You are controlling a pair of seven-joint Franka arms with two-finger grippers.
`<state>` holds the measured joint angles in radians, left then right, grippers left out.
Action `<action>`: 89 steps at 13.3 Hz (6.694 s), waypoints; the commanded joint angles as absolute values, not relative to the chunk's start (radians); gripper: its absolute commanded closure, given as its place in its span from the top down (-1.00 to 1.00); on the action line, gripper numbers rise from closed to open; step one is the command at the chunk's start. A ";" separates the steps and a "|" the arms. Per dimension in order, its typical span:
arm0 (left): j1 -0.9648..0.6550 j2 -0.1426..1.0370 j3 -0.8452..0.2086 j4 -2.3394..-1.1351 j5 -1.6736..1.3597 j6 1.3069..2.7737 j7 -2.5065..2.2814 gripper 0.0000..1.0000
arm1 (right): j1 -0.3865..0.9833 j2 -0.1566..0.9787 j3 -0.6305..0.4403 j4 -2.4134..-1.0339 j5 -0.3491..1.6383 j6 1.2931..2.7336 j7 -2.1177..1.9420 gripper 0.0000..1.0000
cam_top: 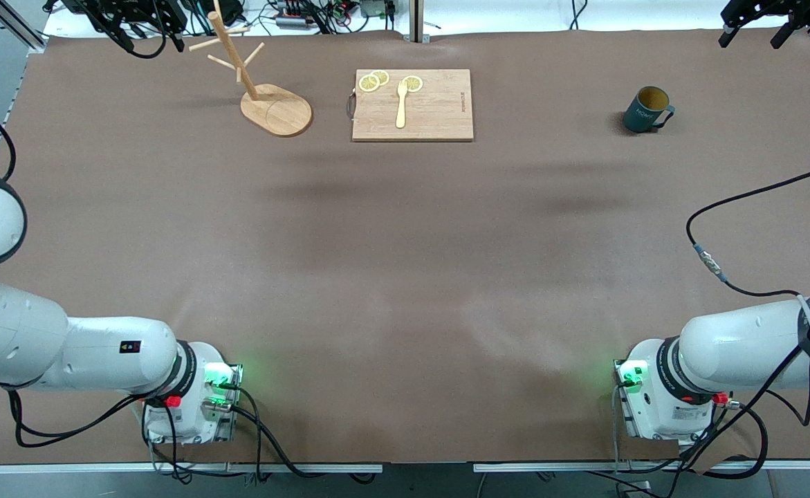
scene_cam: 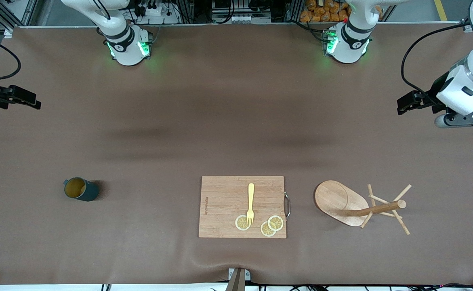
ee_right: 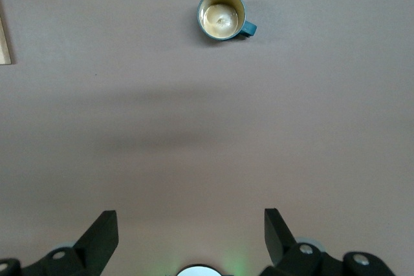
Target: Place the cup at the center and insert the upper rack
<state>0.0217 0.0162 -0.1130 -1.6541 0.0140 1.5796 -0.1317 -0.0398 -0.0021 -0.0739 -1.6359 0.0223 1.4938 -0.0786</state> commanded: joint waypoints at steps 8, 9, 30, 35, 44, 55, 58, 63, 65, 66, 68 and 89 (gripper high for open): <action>0.015 0.031 -0.129 -1.643 0.000 1.580 -0.140 1.00 | -0.035 -0.023 -0.072 -1.649 0.020 1.486 -0.055 1.00; 0.015 0.034 -0.132 -1.643 0.000 1.582 -0.141 1.00 | -0.035 -0.023 -0.072 -1.649 0.020 1.486 -0.055 1.00; 0.029 0.045 -0.132 -1.628 -0.008 1.603 -0.124 1.00 | -0.037 -0.021 -0.074 -1.651 0.015 1.496 -0.055 1.00; 0.031 0.054 -0.124 -1.617 -0.008 1.611 -0.129 1.00 | -0.035 0.012 -0.072 -1.652 0.015 1.558 -0.057 1.00; 0.029 0.058 -0.124 -1.618 -0.006 1.611 -0.132 1.00 | 0.005 0.316 -0.072 -1.657 0.020 1.988 -0.067 1.00; 0.028 0.055 -0.127 -1.618 -0.005 1.601 -0.123 1.00 | 0.014 0.548 -0.072 -1.655 0.021 2.215 -0.104 1.00; 0.025 0.058 -0.127 -1.618 -0.006 1.601 -0.123 1.00 | 0.015 0.569 -0.072 -1.655 0.021 2.237 -0.104 1.00; 0.029 0.054 -0.130 -1.620 -0.006 1.597 -0.121 1.00 | 0.014 0.591 -0.072 -1.657 0.023 2.235 -0.126 1.00; 0.031 0.058 -0.129 -1.618 -0.006 1.595 -0.121 1.00 | 0.012 0.601 -0.072 -1.657 0.021 2.226 -0.141 0.65; 0.026 0.061 -0.130 -1.621 -0.006 1.595 -0.121 1.00 | 0.012 0.603 -0.072 -1.658 0.021 2.224 -0.168 0.44; 0.028 0.069 -0.130 -1.618 -0.008 1.595 -0.121 1.00 | 0.009 0.604 -0.071 -1.658 0.021 2.224 -0.198 0.06; 0.074 0.083 -0.133 -1.626 -0.026 1.612 -0.087 1.00 | 0.175 0.568 0.035 -1.649 0.029 2.197 -0.063 -1.00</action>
